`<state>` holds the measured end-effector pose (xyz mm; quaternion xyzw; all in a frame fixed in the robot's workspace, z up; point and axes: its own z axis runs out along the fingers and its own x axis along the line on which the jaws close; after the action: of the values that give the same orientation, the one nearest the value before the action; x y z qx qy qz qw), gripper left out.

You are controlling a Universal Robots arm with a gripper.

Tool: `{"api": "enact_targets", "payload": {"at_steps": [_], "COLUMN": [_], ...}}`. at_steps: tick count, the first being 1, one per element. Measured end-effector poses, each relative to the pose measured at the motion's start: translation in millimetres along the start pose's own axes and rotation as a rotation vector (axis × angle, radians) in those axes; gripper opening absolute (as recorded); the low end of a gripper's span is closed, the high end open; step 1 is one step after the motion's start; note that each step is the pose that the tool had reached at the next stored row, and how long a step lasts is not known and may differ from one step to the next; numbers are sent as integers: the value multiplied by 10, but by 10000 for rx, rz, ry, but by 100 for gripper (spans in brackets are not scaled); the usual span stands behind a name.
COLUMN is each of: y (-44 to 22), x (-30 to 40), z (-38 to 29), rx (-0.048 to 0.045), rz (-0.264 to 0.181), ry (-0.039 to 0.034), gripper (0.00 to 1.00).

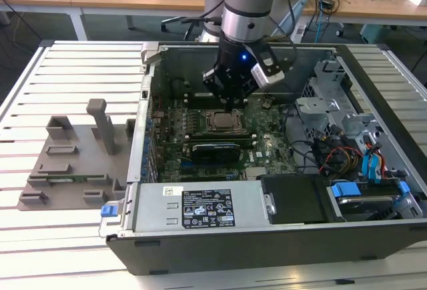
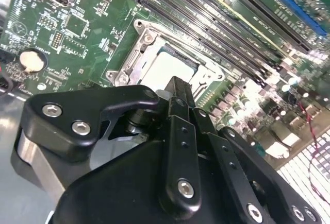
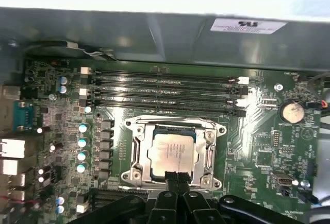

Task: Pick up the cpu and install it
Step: 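Install the second cpu locking lever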

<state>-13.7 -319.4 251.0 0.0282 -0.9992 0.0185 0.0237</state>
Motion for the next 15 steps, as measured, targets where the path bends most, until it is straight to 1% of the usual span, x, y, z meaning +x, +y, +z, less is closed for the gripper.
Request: {"api": "enact_targets", "payload": {"at_steps": [5,7,8,12,15], "y": [-5,-6,-7,-9,-11], "x": [6,8,9,12,14], "z": [-123,-159,-191,-244,-296], "rx": [2,2,3,4,5], "rz": [0,0,0,0,0], "ry": [0,0,0,0,0], "gripper": [11,11,11,11,11]}}
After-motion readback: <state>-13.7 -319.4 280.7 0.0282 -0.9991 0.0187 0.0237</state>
